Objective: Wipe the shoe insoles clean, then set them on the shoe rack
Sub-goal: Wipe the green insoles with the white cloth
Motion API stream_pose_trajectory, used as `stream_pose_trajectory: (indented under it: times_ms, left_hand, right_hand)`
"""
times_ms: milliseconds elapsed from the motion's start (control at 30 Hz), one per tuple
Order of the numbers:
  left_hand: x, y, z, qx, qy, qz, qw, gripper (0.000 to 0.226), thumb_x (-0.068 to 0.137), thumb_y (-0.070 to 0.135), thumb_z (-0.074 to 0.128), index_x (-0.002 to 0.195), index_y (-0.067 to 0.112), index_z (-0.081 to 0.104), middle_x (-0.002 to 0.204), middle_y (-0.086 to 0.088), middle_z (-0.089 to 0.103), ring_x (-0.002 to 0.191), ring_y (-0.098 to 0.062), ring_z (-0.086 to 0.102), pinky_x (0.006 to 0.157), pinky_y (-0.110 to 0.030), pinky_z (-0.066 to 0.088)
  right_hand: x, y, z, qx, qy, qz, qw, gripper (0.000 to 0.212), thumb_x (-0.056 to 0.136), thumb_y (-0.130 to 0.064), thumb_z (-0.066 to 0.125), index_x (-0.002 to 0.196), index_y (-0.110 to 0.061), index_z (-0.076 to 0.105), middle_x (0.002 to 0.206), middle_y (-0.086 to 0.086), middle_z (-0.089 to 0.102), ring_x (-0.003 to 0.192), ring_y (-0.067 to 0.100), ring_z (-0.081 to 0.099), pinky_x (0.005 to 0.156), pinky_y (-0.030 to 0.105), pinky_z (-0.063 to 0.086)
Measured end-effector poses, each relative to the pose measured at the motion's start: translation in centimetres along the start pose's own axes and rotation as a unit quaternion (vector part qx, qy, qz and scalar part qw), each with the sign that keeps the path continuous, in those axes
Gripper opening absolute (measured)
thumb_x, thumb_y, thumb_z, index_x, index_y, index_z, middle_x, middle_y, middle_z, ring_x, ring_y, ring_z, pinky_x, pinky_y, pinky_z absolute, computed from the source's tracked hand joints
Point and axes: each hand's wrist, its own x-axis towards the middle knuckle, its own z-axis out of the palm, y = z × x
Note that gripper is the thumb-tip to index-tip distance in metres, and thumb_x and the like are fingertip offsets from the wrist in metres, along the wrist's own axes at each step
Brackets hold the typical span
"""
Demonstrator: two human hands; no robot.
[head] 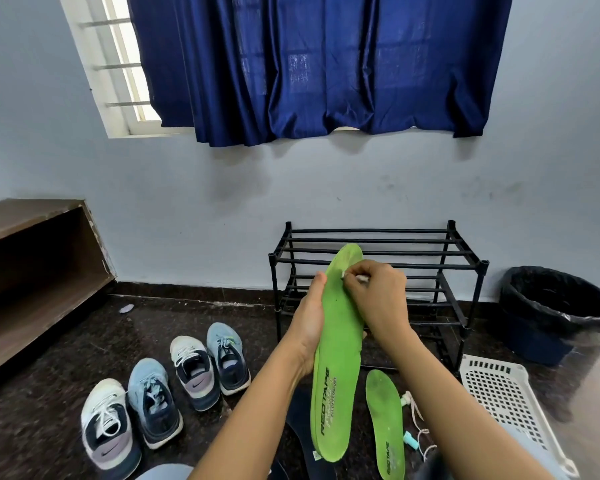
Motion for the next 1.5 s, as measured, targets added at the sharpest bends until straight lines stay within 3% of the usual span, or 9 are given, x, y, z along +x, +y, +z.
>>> stream_pose_trajectory:
  times_ms: [267,433,567,700,833,933,1200,1367,1500]
  left_hand:
    - [1.0,0.3,-0.4,-0.06,-0.012,-0.006,0.998,0.068,0.096,0.062,0.03,0.108,0.009,0.07,0.078,-0.016,0.07,0.066,-0.026,0.068,0.061,-0.031,0.055]
    - [1.1,1.2,-1.0,-0.099,-0.014,-0.006,0.995,0.067,0.095,0.054,0.032,0.068,0.012,0.076,0.066,-0.013,0.066,0.058,-0.025,0.066,0.06,-0.029,0.053]
    - [1.2,2.3,-1.6,-0.117,-0.016,0.028,0.993,0.041,0.083,0.041,0.043,0.074,0.007,0.064,0.068,-0.013,0.06,0.057,-0.026,0.061,0.057,-0.027,0.049]
    - [2.1,2.6,-2.1,-0.162,-0.023,0.03,0.986,0.063,0.089,0.058,0.037,0.085,0.007,0.072,0.082,-0.016,0.066,0.072,-0.028,0.065,0.068,-0.032,0.054]
    - [1.8,1.7,-0.9,-0.121,-0.077,0.006,0.99,0.077,0.089,0.072,0.031,0.087,0.011,0.078,0.083,-0.014,0.072,0.07,-0.025,0.07,0.068,-0.034,0.056]
    - [1.4,1.7,-0.5,-0.097,-0.093,-0.002,0.991,0.065,0.089,0.066,0.04,0.097,0.013,0.077,0.091,-0.014,0.072,0.075,-0.026,0.069,0.073,-0.037,0.055]
    - [1.9,2.7,-1.9,-0.145,-0.089,0.012,0.985,0.073,0.09,0.066,0.035,0.078,0.007,0.077,0.075,-0.012,0.071,0.067,-0.023,0.069,0.066,-0.03,0.055]
    - [1.7,1.6,-1.2,-0.134,-0.082,-0.003,0.988,0.077,0.09,0.071,0.03,0.086,0.013,0.079,0.084,-0.012,0.073,0.072,-0.024,0.07,0.073,-0.034,0.052]
    - [1.7,1.1,-0.9,-0.129,-0.078,-0.01,0.988,0.077,0.092,0.068,0.027,0.089,0.012,0.078,0.085,-0.013,0.073,0.07,-0.024,0.07,0.071,-0.033,0.052]
  right_hand:
    - [-2.3,-1.4,0.3,0.037,-0.035,-0.044,0.998,0.008,0.076,-0.011,0.067,0.077,-0.016,0.073,0.074,-0.005,0.07,0.069,0.008,0.061,0.066,0.012,0.042]
    - [-2.3,-2.0,0.2,0.062,-0.061,-0.05,0.995,0.01,0.076,-0.011,0.067,0.076,-0.018,0.074,0.077,-0.008,0.071,0.07,0.001,0.061,0.061,0.006,0.041]
    - [-2.7,-2.5,-0.4,0.089,-0.1,-0.066,0.989,0.011,0.074,-0.01,0.07,0.071,-0.019,0.074,0.071,-0.011,0.07,0.069,-0.002,0.061,0.058,0.007,0.042]
    - [-2.9,-2.6,0.2,0.057,-0.134,-0.104,0.984,0.013,0.074,-0.008,0.068,0.071,-0.02,0.074,0.069,-0.012,0.069,0.071,0.003,0.062,0.065,0.012,0.046]
    - [-1.0,-1.6,0.0,0.0,-0.021,-0.092,0.996,0.01,0.076,-0.008,0.066,0.079,-0.017,0.072,0.079,-0.005,0.071,0.075,0.011,0.063,0.073,0.022,0.047]
    - [-0.2,-1.1,-0.8,0.055,0.039,-0.041,0.997,0.012,0.078,-0.012,0.07,0.086,-0.017,0.062,0.077,-0.004,0.067,0.072,0.007,0.06,0.064,0.01,0.043]
    - [-2.4,-1.1,1.2,0.03,-0.033,-0.104,0.994,0.023,0.077,-0.009,0.068,0.079,-0.023,0.049,0.066,-0.016,0.057,0.063,-0.002,0.053,0.059,0.009,0.036]
    - [-1.2,-0.6,1.3,0.026,0.021,-0.091,0.995,0.024,0.08,-0.007,0.066,0.081,-0.016,0.045,0.071,-0.004,0.061,0.065,0.018,0.055,0.061,0.031,0.04]
    - [-0.7,-0.5,0.7,0.037,0.048,-0.08,0.995,0.028,0.078,-0.004,0.068,0.078,-0.016,0.042,0.065,-0.009,0.054,0.057,0.009,0.047,0.053,0.02,0.028]
